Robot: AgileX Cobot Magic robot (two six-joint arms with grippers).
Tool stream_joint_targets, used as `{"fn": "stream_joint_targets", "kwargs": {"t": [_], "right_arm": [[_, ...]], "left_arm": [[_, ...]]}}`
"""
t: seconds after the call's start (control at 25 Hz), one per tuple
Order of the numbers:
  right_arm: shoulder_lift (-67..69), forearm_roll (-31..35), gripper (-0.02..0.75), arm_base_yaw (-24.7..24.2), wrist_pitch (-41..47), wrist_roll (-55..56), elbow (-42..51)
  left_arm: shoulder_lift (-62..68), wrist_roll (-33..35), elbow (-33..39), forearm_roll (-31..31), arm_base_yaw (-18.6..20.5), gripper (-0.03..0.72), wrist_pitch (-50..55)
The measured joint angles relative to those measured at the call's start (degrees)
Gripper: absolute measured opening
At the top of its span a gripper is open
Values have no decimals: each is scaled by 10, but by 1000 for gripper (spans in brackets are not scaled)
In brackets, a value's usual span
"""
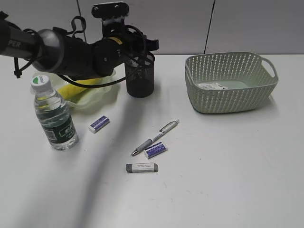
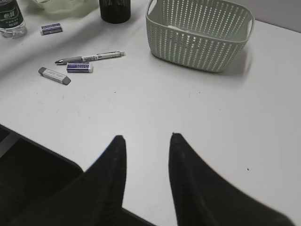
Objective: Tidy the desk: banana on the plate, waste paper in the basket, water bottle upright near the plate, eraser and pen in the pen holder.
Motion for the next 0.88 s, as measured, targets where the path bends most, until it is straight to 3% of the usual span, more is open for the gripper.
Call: {"fn": "stream_joint_targets", "kwargs": {"t": [0.16,0.44,0.88], "right_arm": [[0,0,262,0,0,0,0],[0,0,262,0,0,0,0],[0,0,261,0,0,1,0]], "left_arm": [[-2,0,0,0,0,311,0],[-84,2,0,4,0,328,55],[-351,8,0,239,3,328,524]]}}
